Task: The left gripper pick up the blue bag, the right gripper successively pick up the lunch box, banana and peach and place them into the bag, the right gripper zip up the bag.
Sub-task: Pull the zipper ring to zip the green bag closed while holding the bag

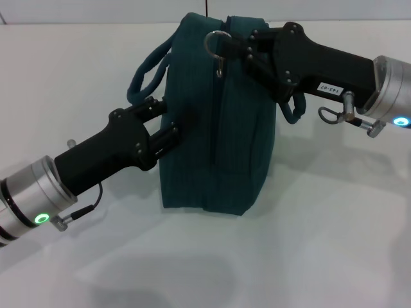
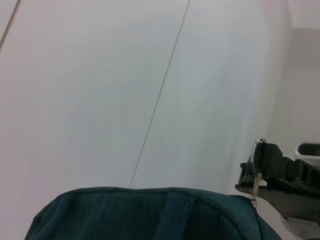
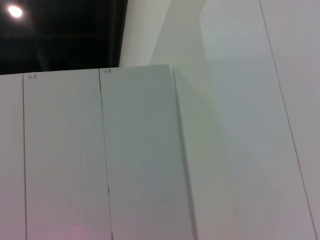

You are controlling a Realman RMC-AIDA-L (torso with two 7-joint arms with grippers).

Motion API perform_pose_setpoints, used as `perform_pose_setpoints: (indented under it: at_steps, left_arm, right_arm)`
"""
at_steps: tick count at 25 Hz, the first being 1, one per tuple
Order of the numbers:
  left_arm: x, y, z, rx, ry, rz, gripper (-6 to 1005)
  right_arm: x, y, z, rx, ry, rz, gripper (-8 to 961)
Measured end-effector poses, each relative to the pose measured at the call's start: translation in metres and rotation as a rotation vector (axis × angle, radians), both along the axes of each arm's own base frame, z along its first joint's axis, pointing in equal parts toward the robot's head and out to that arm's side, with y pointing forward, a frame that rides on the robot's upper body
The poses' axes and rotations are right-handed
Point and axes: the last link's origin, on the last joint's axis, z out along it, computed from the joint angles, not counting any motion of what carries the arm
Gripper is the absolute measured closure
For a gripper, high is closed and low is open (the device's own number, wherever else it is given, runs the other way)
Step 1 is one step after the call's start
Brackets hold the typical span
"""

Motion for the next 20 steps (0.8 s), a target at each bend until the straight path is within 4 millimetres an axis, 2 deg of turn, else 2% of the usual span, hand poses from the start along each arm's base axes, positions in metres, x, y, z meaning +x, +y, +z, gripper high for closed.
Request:
perform_pose_setpoints:
  at_steps: [6, 12, 20]
  left_arm:
    - [0.003, 0.0, -0.003, -0.026, 0.022, -0.032, 642]
    - [0.005, -0.002, -0.006, -0.051, 0.033, -0.056, 790]
    - [0.008, -0.014, -0.004, -0.105, 0.026, -0.132, 834]
  right_arm:
    - [0.001, 0.0, 0.0, 0.001, 0.007, -0.011, 932]
    - [0.005, 0.0, 0.001, 0.005, 0.013, -0.031, 930]
    - [0.016, 0.007, 0.002, 0.016, 0.012, -0.136, 928]
